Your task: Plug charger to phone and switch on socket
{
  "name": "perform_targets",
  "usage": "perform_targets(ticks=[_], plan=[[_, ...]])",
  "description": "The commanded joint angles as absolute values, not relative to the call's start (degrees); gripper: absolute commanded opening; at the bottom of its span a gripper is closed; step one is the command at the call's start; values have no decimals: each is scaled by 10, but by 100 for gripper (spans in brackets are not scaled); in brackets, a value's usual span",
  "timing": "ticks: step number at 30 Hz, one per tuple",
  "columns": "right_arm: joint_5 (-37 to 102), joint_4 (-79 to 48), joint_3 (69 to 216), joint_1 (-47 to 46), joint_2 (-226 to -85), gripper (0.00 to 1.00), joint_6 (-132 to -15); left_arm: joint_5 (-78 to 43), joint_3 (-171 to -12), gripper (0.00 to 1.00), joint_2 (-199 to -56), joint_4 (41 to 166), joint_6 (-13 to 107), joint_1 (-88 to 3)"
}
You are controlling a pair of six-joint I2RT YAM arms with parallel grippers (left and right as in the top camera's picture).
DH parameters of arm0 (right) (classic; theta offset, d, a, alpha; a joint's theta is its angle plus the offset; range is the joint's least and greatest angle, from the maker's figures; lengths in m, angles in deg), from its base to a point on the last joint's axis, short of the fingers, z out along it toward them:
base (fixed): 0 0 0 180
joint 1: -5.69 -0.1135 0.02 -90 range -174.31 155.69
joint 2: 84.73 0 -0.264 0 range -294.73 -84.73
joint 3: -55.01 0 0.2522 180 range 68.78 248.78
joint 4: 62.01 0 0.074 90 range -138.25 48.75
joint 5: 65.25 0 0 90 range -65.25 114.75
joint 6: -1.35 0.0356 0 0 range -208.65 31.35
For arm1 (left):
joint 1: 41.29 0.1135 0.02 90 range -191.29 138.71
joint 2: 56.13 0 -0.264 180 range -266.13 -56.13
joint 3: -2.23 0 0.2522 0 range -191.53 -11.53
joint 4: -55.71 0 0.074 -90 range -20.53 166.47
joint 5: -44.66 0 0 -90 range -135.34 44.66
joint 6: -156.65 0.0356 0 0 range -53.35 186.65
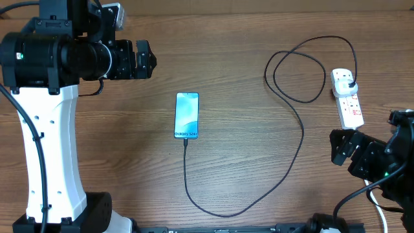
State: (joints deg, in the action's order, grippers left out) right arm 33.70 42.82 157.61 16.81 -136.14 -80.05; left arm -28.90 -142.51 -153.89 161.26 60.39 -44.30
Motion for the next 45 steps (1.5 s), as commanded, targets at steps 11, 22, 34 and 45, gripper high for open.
perform_targets(ticks=[11, 22, 34, 45], plan=[[342, 263, 1405, 152, -1293, 100, -814, -291, -1429, 100, -1534, 1614, 602, -448], [340, -87, 1085, 69, -1098, 100, -799, -291, -1429, 99, -1534, 1614, 602, -448], [278, -378, 867, 9, -960, 100, -799, -291, -1429, 100, -1534, 1614, 602, -448], [267, -536, 735, -17, -904, 100, -795, -291, -1429, 100, -1534, 1614, 602, -448]])
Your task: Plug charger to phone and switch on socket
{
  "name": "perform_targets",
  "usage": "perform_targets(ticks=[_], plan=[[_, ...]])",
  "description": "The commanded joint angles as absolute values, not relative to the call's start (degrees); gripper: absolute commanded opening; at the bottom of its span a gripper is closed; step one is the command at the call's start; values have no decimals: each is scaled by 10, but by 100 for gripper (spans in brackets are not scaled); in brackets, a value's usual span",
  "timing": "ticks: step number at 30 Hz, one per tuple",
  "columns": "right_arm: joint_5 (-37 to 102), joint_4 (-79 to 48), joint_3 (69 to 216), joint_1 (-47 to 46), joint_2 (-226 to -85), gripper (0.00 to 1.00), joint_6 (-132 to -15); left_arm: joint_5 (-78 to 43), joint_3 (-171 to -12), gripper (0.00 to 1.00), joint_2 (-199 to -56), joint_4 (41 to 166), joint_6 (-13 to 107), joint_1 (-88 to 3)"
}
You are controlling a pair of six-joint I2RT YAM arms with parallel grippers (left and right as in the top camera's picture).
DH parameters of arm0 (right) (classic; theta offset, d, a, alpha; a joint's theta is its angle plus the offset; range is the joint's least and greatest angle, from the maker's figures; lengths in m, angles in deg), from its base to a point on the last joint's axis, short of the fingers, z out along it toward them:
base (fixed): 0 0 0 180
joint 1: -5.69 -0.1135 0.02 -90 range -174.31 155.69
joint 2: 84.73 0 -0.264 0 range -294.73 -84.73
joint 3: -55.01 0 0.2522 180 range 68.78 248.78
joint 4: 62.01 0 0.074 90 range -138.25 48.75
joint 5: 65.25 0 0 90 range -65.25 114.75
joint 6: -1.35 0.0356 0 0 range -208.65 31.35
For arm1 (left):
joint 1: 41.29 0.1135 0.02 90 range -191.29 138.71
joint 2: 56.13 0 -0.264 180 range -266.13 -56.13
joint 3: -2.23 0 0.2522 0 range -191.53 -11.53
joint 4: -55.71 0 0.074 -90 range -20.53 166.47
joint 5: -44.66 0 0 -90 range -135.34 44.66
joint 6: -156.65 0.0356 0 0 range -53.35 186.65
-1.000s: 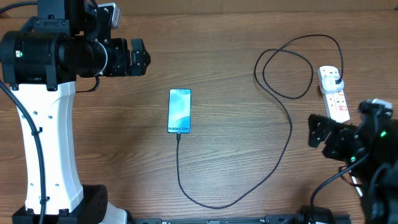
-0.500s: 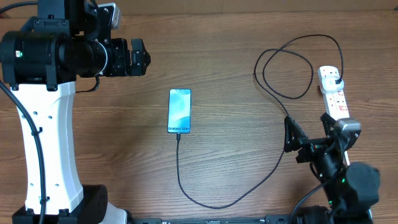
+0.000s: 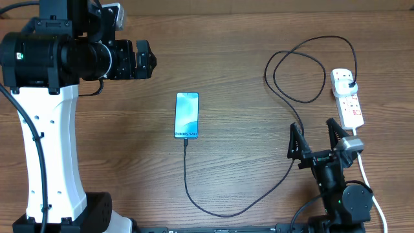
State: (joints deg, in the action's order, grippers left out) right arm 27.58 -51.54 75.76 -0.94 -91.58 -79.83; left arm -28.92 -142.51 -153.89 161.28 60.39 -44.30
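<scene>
The phone [image 3: 186, 115] lies flat mid-table with its screen lit. A black charger cable [image 3: 301, 139] meets the phone's lower edge, loops along the front of the table and runs up to a plug [image 3: 350, 82] in the white power strip [image 3: 347, 98] at the right. My right gripper [image 3: 315, 136] stands open just below the strip. Its left finger is beside the cable and its right finger near the strip's lower end. My left gripper [image 3: 147, 60] hangs far left of the phone, fingers together and holding nothing.
The left arm's white base [image 3: 48, 155] fills the left side of the table. The cable makes a wide loop [image 3: 294, 71] at the back right. The strip's own white lead [image 3: 370, 188] runs down toward the front right edge.
My right gripper was folded low at the right edge, beyond the strip. It now stands open left of that spot, just below the strip and beside the cable. Nothing else moved.
</scene>
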Motion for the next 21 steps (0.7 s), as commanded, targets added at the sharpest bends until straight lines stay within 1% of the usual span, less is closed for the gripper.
perform_targets(ticks=[1, 4, 11, 15, 21], plan=[[268, -550, 724, -18, -901, 100, -795, -291, -1429, 99, -1534, 1614, 602, -448], [269, -579, 694, -18, -885, 100, -795, -291, -1429, 99, -1534, 1614, 602, -448], [257, -521, 692, -19, -848, 100, -795, -291, -1429, 100, -1534, 1614, 602, -448], [268, -442, 692, -19, -848, 100, -794, -291, -1429, 100, -1534, 1614, 602, -448], [269, -436, 692, -19, -848, 100, -793, -291, -1429, 100, -1534, 1614, 602, -448]])
